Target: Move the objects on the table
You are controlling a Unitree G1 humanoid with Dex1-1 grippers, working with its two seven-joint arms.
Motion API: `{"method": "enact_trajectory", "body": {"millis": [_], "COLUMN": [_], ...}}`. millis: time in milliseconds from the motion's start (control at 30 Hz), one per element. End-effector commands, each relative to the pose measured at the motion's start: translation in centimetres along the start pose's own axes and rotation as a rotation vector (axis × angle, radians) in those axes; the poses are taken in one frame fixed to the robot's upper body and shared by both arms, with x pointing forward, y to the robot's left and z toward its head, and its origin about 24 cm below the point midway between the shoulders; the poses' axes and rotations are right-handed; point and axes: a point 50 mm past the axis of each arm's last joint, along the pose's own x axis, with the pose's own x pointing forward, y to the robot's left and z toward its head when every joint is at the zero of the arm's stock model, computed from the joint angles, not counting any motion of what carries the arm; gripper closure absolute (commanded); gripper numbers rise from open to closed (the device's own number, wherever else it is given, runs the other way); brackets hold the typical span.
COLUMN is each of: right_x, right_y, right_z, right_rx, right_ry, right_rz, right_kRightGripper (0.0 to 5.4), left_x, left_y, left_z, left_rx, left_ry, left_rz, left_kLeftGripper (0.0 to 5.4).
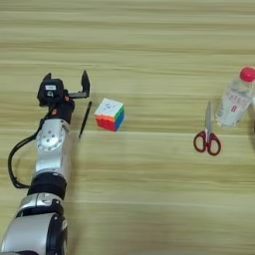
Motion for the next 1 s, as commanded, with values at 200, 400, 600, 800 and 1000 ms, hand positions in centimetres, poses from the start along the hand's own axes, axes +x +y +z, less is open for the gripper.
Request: {"method": "enact_trajectory", "body": {"millis": [200,400,600,800,1000], "right_x": [0.5,0.1,-0.5,-1.5,-2.1], "right_y": [-0.7,-1.1,-0.8,1.1,3.9], "right_z": [2.9,6.3,8.6,10.4,11.3], "right_rx": [-0.035,-0.064,-0.073,-0.063,-0.023], "right_ry": [-0.110,-0.233,-0.315,-0.386,-0.412], "right_rz": [-0.029,-0.045,-0.038,0.038,0.152], "right_kRightGripper": [2.49,2.49,2.49,2.49,2.49], "left_x": [0.4,0.4,0.4,0.4,0.5], "left_y": [-0.5,-0.6,-0.7,-0.7,-0.6], "left_z": [0.1,0.1,0.1,0.0,0.0], "left_rx": [0.009,0.009,0.008,0.008,0.007], "left_ry": [-0.006,-0.007,-0.007,-0.007,-0.007], "left_rz": [-0.008,-0.009,-0.009,-0.009,-0.009], "left_kLeftGripper": [0.00,0.00,0.00,0.00,0.00]}}
